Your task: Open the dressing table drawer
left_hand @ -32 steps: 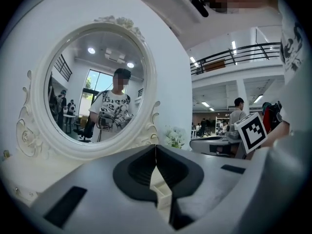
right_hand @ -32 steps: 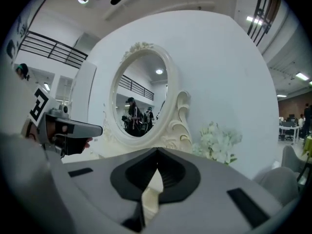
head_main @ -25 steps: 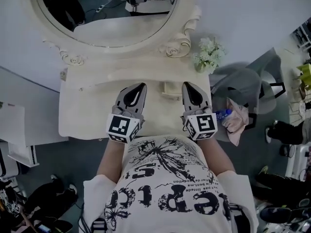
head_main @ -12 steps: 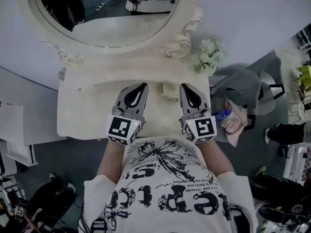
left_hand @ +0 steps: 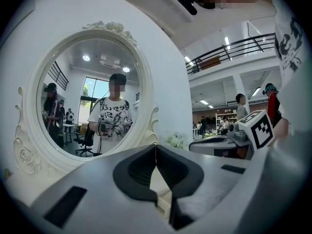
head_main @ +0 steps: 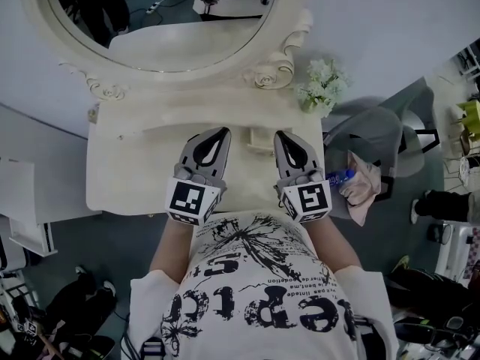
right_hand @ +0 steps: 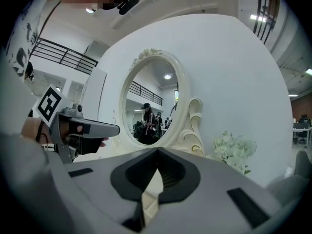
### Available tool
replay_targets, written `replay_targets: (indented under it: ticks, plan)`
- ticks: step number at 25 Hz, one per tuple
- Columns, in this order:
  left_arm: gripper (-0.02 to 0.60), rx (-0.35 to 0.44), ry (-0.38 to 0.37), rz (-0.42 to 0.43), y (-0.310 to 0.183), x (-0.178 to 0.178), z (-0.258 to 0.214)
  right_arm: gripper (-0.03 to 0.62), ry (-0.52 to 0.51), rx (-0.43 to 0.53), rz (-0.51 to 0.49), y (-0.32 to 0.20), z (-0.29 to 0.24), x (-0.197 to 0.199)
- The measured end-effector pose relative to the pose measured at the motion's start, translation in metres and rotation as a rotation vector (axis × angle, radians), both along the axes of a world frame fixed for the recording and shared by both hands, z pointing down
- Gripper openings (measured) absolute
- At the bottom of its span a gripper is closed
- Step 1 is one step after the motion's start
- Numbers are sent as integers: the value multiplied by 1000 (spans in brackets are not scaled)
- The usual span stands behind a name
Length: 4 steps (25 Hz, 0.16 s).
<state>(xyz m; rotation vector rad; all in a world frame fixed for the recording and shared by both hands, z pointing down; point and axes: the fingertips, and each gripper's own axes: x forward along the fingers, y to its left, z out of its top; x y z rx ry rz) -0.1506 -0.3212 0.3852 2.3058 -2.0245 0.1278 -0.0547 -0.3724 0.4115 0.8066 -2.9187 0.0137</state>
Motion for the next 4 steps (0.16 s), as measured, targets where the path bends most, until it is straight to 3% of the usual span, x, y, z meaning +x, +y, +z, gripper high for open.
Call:
replay_targets:
  ticks: [4]
  plan:
    - [19, -3, 0, 0, -2, 0, 1, 17, -7, 3, -11, 2, 0, -2]
